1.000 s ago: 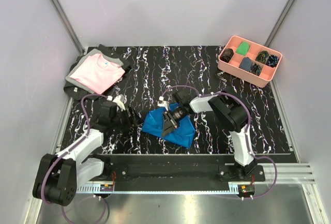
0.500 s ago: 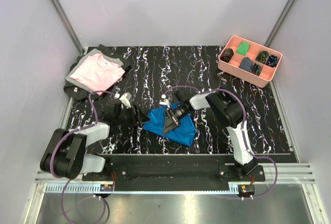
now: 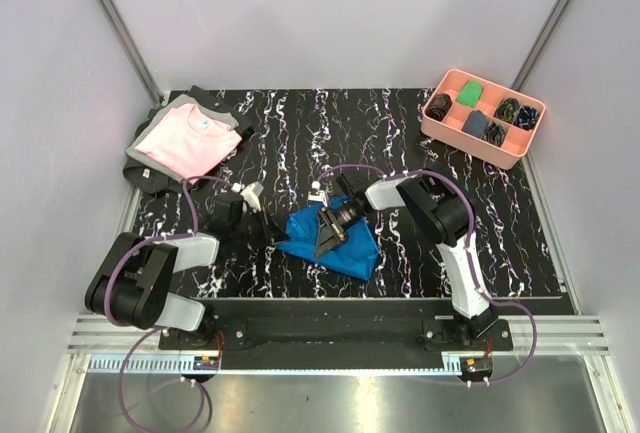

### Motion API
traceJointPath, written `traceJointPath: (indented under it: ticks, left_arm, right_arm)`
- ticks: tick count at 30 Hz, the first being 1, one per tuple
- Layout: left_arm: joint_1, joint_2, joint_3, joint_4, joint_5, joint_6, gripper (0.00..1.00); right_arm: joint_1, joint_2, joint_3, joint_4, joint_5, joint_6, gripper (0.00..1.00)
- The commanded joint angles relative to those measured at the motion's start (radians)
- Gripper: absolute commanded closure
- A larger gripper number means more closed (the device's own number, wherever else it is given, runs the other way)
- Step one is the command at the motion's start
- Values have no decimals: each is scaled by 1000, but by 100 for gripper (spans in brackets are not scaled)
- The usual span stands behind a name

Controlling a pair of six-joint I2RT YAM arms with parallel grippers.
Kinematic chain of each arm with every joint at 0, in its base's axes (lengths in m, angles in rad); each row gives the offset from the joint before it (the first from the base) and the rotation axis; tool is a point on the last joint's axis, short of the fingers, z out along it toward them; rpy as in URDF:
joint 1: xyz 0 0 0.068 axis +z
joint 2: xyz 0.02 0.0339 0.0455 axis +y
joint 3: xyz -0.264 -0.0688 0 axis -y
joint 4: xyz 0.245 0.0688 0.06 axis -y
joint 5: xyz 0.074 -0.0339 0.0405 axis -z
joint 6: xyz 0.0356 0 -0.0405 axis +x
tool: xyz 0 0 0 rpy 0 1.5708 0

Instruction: Fold the napkin, place the utensils inside, and roll it up

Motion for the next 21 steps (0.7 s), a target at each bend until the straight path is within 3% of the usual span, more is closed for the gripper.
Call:
traceJointPath:
  ticks: [1, 8, 10, 16, 21]
  left_arm:
    - [-9, 0, 13, -50, 3, 9, 100]
    - [-9, -17, 47, -204, -53, 12, 100]
    - [-9, -4, 52, -216, -53, 4, 100]
    - [-9, 33, 80, -254, -45, 4, 100]
    - [-8, 50, 103, -290, -40, 15, 100]
  right_arm:
    - [-15, -5, 40, -19, 134, -26, 66]
    - [-8, -237, 66, -105, 370, -26, 36]
    - [14, -333, 46, -103, 459, -36, 34]
    - [270, -501, -81, -39, 983, -162, 30]
    - [467, -523, -195, 96, 1275, -228, 30]
